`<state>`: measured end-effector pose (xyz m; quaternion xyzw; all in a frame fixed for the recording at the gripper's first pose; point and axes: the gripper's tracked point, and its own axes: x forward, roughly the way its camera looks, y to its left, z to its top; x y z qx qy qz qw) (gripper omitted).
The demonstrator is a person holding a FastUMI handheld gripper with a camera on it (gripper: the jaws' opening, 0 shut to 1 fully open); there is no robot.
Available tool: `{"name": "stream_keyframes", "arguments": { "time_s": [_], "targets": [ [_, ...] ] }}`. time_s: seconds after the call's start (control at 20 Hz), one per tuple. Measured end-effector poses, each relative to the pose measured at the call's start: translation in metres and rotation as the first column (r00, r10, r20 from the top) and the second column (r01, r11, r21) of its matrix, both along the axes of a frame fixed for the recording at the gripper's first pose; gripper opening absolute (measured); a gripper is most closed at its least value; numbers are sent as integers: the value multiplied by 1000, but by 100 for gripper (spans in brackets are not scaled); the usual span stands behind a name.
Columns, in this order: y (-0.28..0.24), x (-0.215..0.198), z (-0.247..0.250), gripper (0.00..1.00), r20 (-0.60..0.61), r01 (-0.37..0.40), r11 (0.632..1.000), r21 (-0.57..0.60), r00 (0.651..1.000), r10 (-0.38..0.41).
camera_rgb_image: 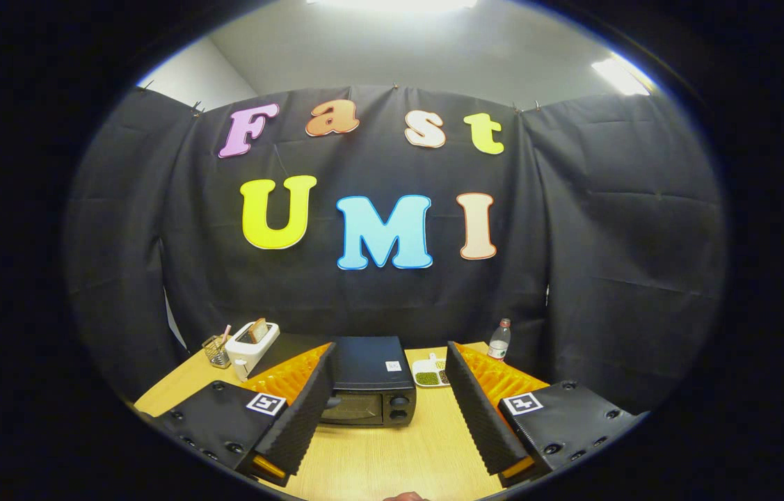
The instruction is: Open the toaster oven, put the food inside, and close the toaster oven door.
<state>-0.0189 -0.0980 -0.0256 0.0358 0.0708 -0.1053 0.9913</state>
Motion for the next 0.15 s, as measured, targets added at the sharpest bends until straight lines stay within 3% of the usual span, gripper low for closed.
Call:
{"name": "stream_keyframes", "arguments": {
  "time_s": [0.15],
  "targets": [
    [-7,9,9,97,21,-21,1000,2,1000,21]
  ]
}}
